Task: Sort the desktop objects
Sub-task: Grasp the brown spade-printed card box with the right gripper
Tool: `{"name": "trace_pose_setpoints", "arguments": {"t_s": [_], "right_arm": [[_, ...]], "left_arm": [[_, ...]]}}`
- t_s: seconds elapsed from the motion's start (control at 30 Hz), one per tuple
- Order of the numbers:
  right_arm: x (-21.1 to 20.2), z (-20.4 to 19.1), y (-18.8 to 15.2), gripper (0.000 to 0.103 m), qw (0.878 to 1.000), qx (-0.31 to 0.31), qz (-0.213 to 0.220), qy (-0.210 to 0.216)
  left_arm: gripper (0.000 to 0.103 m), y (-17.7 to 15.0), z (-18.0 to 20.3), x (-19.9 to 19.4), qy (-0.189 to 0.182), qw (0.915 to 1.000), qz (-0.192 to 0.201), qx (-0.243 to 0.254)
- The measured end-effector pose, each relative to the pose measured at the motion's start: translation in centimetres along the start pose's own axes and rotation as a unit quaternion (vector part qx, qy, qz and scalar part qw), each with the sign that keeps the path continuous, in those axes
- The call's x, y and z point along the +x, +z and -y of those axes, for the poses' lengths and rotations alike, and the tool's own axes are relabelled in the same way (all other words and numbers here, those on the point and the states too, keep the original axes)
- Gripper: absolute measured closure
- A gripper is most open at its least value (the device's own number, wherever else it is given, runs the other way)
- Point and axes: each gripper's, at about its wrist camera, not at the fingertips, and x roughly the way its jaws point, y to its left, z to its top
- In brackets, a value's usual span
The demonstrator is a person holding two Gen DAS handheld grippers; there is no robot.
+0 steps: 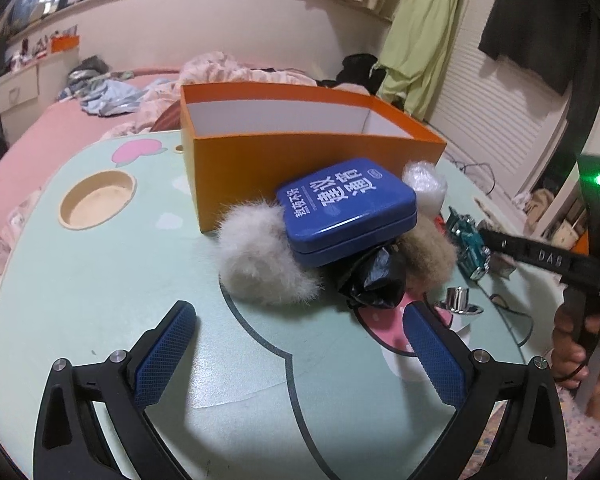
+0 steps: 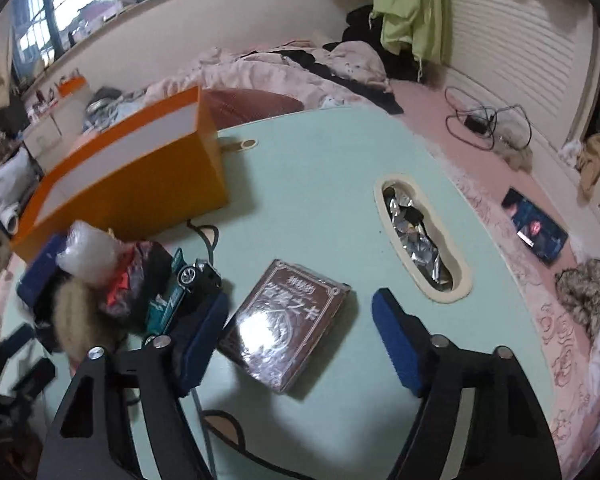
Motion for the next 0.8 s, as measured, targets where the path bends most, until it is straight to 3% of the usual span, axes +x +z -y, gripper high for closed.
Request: {"name": "trace_pose_setpoints", "arguments": {"t_s": [0.1,0.13,0.23,0.37,0.5,0.67,0.8], "right_arm": [[-0.8,0.1,-0.7,0.056,1.0,-0.003,0.01,0.02],[-1.0,0.2,-1.0,0.058,1.0,-0.002,0.014,0.028],[-1.2,0.6,-1.6,0.059,0.999,0.0,0.022,0.043],[-1.7,1.3,-2.4,0.059,0.998,0.01,0.029,0.059],[-1.5,1.2,-2.0,0.059,0.998,0.011,0.029,0.061],[-1.5,1.5,-2.0,0.059,0.997,0.017,0.031,0.068],[-1.4,1.7,-2.0,0.059,0.996,0.022,0.032,0.074]], "left_arm": [[0.0,0.4,-0.5,-0.2,-0.013,0.9997,-0.004,-0.019],[0.001,0.6,-0.7,-0.3,-0.016,0.9995,-0.005,-0.027],[0.001,1.5,-0.8,-0.8,-0.02,0.9987,0.0,-0.046],[0.012,3.0,0.1,-0.6,-0.017,0.999,0.001,-0.042],[0.016,4.0,2.1,0.2,0.016,0.9999,0.004,0.004],[0.02,4.9,3.9,1.5,0.071,0.9952,0.006,0.066],[0.021,5.3,4.4,2.0,0.08,0.9924,-0.005,0.093]]}}
